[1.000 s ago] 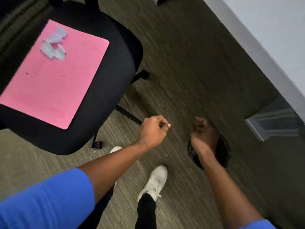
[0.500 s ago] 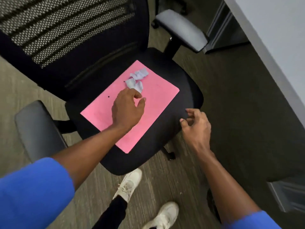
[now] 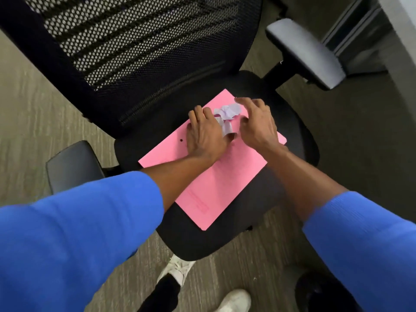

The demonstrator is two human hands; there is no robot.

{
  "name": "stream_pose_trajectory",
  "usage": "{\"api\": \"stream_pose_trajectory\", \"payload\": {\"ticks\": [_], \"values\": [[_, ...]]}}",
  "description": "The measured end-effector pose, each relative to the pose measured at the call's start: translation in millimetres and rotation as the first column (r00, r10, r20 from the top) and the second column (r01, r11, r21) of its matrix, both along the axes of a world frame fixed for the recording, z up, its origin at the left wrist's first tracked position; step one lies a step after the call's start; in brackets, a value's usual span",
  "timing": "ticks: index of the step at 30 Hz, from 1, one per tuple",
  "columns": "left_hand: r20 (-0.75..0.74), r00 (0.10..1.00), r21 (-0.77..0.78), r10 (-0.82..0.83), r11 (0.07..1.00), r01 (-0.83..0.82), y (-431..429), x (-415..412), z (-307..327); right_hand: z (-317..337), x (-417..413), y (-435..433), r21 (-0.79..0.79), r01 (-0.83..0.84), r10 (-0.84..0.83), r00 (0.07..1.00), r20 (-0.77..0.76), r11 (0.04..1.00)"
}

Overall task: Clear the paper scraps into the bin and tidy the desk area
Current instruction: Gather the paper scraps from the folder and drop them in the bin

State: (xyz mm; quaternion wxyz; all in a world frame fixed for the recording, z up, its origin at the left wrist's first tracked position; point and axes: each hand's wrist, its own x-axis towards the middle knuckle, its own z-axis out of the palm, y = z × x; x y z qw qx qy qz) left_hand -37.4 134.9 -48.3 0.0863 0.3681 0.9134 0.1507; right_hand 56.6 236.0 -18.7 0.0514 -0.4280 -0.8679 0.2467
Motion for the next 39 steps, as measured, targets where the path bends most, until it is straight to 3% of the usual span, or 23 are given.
{"api": "stream_pose_trajectory", "payload": {"ticks": [12,17,28,34,39], "values": [[-0.062,0.976,0.109,-0.208,0.971,0.214,-19,-34,-29,-27,-47,27,0.027,-0.309,0.297,0.932,0.205,0.951],[-0.08,0.961,0.061,-0.266,0.961,0.271,-32,-38,-27,-35,-43,19,0.056,-0.289,0.275,0.943,0.186,0.956],[0.141,0.967,0.176,-0.212,0.967,0.187,-40,11,-12,-35,36,-6,-0.099,0.059,-0.062,0.998,-0.034,0.993],[0.233,0.946,0.238,-0.226,0.956,0.17,-49,66,-11,-33,120,-35,-0.109,0.255,-0.266,0.958,-0.108,0.961],[0.259,0.897,0.307,-0.359,0.911,0.276,-53,132,-13,-42,210,-69,-0.179,0.44,-0.464,0.878,-0.119,0.88]]}}
